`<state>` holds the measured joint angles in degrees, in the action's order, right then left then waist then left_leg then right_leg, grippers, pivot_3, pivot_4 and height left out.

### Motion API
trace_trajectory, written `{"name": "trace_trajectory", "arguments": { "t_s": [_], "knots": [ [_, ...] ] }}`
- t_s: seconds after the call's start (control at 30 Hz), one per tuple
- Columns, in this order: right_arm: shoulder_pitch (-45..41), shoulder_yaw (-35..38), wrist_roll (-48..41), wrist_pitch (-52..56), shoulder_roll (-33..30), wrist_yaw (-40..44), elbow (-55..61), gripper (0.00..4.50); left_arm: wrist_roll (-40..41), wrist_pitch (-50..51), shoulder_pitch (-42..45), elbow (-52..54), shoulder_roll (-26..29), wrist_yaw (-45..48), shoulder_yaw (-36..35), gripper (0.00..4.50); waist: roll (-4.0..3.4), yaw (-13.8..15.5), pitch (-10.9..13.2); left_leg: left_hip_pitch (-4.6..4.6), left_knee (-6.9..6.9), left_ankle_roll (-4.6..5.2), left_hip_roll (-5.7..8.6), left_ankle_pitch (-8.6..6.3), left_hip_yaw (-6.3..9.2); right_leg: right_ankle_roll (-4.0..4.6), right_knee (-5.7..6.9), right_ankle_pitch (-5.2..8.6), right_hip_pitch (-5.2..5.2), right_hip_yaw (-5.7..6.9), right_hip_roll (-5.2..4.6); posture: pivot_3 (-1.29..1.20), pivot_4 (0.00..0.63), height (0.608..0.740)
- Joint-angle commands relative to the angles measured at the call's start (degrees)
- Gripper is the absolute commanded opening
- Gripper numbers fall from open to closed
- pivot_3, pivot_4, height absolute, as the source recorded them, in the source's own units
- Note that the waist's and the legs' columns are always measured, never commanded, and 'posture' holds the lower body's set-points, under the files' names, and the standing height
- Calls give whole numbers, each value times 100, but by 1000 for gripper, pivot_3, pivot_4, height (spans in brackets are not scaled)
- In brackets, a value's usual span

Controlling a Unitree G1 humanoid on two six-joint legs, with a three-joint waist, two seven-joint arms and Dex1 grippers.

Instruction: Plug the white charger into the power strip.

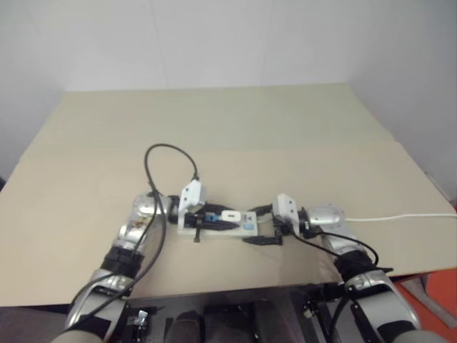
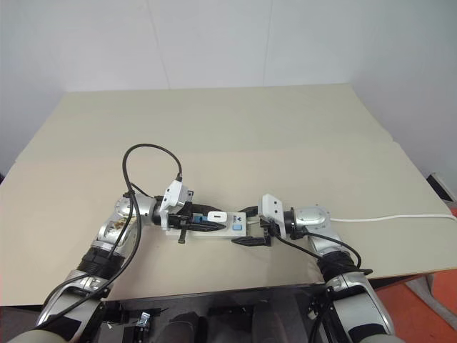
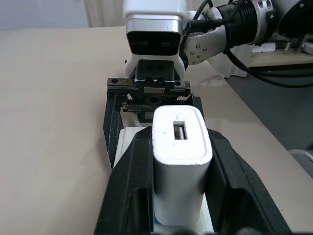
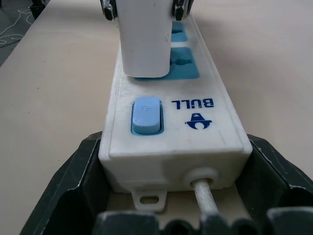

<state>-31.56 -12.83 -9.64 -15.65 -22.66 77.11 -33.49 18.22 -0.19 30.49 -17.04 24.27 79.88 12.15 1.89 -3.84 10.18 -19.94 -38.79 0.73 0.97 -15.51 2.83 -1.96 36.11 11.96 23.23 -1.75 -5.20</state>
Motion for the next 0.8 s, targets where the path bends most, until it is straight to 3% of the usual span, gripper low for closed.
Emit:
{"name": "trace_trajectory", "arguments": {
  "t_s": [0.03,0.7,0.8],
  "knots": [
    [173,-163,151,84,25,60,-38,3438,-365,135,-263,-179,288,-134,82,1014,1,-5,-1,1,1,0,0,0,0,0,0,0,0,0,0,0,150,740],
    [108,-181,153,57,37,94,-120,3438,2,902,-476,464,561,-85,153,1014,4,-18,-36,16,17,1,-24,-3,-1,-1,-7,3,-7,-1,24,0,150,740],
    [92,-189,154,53,49,90,-126,3438,23,937,-326,388,570,-94,97,1987,2,-16,-35,17,17,-2,-35,-6,-3,1,-9,3,-7,-2,36,0,150,740]
  ]
}}
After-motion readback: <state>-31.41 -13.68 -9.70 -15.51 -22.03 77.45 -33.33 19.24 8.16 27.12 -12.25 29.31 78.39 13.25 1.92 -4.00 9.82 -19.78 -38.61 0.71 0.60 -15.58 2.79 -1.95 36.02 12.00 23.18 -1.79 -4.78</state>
